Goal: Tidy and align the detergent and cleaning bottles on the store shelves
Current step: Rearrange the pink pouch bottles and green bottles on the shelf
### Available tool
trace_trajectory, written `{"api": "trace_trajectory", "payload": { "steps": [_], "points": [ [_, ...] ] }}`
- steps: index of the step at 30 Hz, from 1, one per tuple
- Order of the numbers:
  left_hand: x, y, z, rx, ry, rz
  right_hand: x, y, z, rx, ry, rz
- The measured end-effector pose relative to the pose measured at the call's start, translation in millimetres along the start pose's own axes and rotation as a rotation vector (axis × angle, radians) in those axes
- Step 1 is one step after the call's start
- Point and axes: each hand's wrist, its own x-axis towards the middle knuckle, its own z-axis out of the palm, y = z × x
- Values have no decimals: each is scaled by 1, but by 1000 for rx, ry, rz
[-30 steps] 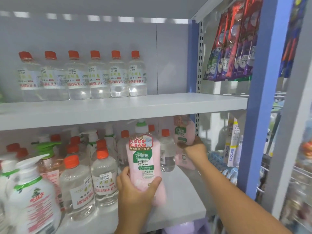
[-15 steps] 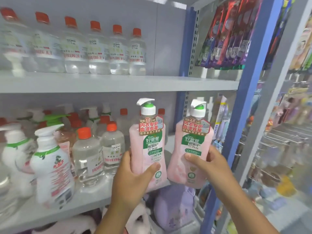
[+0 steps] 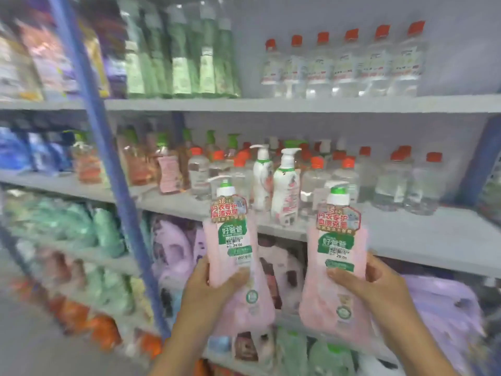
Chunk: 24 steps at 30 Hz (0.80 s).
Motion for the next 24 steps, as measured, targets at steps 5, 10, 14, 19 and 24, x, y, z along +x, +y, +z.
{"api": "trace_trajectory", "payload": {
  "steps": [5, 10, 14, 19, 24],
  "points": [
    [-21, 9, -111, 21, 243, 44, -14, 2, 111, 48, -225, 58],
    [-12, 5, -216, -30, 377, 71, -22, -10, 218, 64, -312, 30],
    [16, 4, -305, -49, 386, 65, -20, -16, 314, 85, -329, -3],
    [58, 12, -415, -65, 350, 57, -13, -31, 442, 130, -340, -17],
    [110, 23, -488, -10, 331, 73, 5, -37, 538, 122, -323, -19]
  ]
}}
